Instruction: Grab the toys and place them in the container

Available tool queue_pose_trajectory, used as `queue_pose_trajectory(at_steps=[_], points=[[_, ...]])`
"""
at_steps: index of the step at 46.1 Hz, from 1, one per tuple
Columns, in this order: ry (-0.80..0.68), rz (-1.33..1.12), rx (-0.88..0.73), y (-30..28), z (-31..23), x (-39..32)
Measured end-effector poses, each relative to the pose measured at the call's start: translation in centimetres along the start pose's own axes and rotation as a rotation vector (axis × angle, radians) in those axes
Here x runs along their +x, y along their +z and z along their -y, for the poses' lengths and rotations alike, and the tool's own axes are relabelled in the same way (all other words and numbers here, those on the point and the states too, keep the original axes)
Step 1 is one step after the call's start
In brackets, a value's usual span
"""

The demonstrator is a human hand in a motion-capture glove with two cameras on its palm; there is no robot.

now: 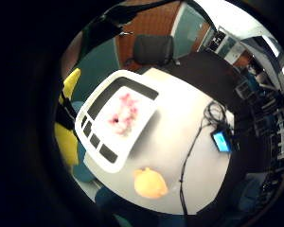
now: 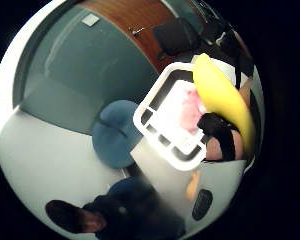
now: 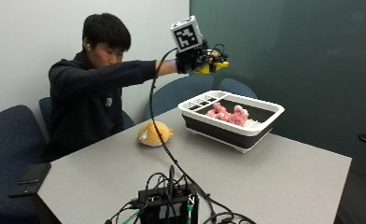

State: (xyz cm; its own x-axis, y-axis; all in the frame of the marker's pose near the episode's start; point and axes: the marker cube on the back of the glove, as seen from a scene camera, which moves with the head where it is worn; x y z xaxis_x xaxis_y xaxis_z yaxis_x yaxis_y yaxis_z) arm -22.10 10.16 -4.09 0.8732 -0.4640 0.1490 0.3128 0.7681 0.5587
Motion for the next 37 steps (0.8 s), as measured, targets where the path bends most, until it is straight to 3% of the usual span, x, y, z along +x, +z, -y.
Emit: queue_pose_trajectory(at_steps=[8,13,24,30,37], points=[[0.080,-0.075,-0.124,6.6,3.0,-3.0],[0.004,-0.142,-0.199,9.3,1.9,-5.2],[0.193,0.002,-0.204,2.2,1.7,4.0],[-0.011,-0.054,-0.280,2.5,-4.0,1.2],[-0.072,-0.012,-0.323,-1.0,-9.4,4.3]])
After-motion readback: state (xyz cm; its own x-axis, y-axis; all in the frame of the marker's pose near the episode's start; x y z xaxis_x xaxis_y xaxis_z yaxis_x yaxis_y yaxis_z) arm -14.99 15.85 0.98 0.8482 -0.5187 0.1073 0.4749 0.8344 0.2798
